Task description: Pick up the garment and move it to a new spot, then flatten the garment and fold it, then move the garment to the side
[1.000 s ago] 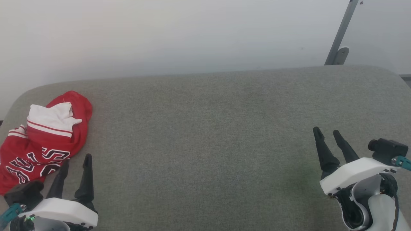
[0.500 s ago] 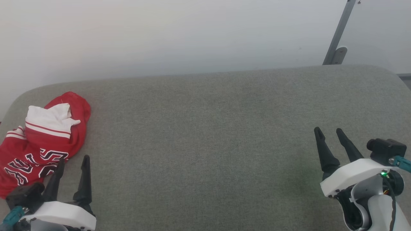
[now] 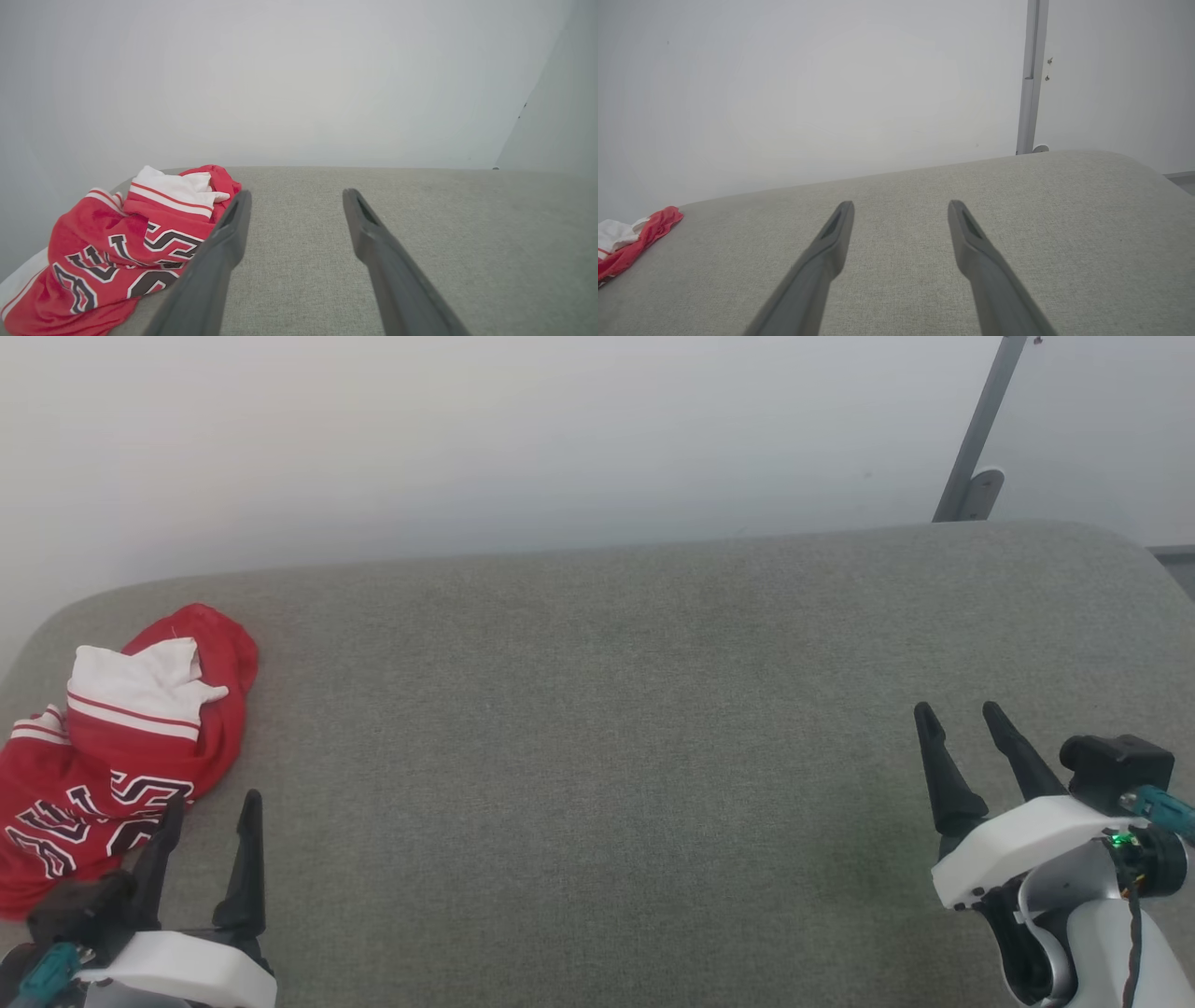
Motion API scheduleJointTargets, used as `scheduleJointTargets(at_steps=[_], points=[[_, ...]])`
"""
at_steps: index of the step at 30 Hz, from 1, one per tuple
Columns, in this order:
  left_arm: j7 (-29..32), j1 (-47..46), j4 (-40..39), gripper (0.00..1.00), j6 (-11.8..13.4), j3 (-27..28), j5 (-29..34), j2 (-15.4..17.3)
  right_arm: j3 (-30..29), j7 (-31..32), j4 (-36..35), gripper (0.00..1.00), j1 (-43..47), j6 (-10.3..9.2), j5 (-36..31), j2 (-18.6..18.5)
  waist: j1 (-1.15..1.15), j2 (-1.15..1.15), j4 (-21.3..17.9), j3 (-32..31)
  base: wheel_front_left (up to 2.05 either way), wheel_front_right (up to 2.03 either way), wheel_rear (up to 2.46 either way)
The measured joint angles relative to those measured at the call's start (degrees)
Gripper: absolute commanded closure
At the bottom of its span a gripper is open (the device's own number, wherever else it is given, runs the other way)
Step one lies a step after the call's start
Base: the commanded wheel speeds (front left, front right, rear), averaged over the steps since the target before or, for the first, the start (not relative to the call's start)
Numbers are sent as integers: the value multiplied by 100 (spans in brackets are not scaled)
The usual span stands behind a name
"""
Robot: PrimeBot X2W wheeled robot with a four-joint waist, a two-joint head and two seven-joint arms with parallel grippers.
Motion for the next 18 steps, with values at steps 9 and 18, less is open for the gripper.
scheduleJointTargets(at_steps=[9, 18], points=[[-93, 29, -12, 0, -24, -31, 236, 47, 24, -26, -80, 0, -3, 1, -313, -5, 0, 0, -25, 11, 0, 0, 0], [-160, 40, -18, 0, -66, -45, 410, 81, 43, -58, -107, 0, -14, 8, -557, -10, 0, 0, -48, 4, 0, 0, 0]])
